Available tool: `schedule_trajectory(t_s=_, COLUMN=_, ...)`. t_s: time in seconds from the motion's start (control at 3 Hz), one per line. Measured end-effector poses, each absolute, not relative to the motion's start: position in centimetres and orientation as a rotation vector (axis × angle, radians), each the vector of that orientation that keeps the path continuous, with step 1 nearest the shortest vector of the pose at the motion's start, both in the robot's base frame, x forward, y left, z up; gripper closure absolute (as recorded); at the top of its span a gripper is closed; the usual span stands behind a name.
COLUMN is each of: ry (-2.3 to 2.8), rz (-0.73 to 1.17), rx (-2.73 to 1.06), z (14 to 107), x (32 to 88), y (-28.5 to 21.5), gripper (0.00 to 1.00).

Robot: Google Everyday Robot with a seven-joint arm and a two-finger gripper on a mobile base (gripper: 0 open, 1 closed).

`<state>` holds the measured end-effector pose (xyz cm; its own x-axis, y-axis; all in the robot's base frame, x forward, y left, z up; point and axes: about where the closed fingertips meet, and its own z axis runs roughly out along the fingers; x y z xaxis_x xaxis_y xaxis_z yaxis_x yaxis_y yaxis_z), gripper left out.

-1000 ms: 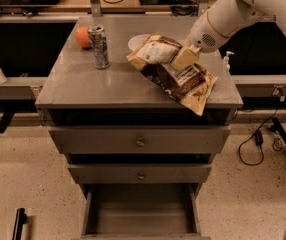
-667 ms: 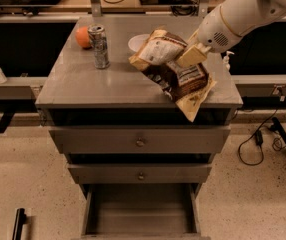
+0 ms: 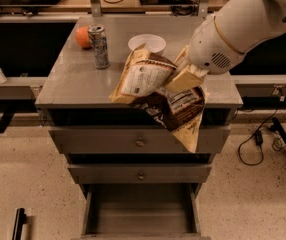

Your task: Place brown chip bag into bottom drawer

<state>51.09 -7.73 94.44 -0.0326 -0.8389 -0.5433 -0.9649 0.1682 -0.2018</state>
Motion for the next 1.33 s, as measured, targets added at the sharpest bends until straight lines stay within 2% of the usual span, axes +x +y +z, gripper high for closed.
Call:
schedule_trajectory(t_s=0.33, ry=1.899, rz=0.292, rx=-1.704, z=94.3, x=51.1, y=-7.6, gripper=1.00)
schedule_trajectory(t_s=0.67, ry=1.914, rz=0.209, rx=-1.745, z=90.0, x=51.6, y=-5.3, gripper=1.00)
schedule_trajectory(t_s=1.0, ry=1.936, rz=0.066, rx=-1.787, z=83.2, x=52.5, y=-2.6, gripper=1.00)
schedule_trajectory(t_s=1.33, ry=1.953, rz=-0.038, rx=-1.893, z=73.7, x=52.3, y=-2.4, gripper=1.00)
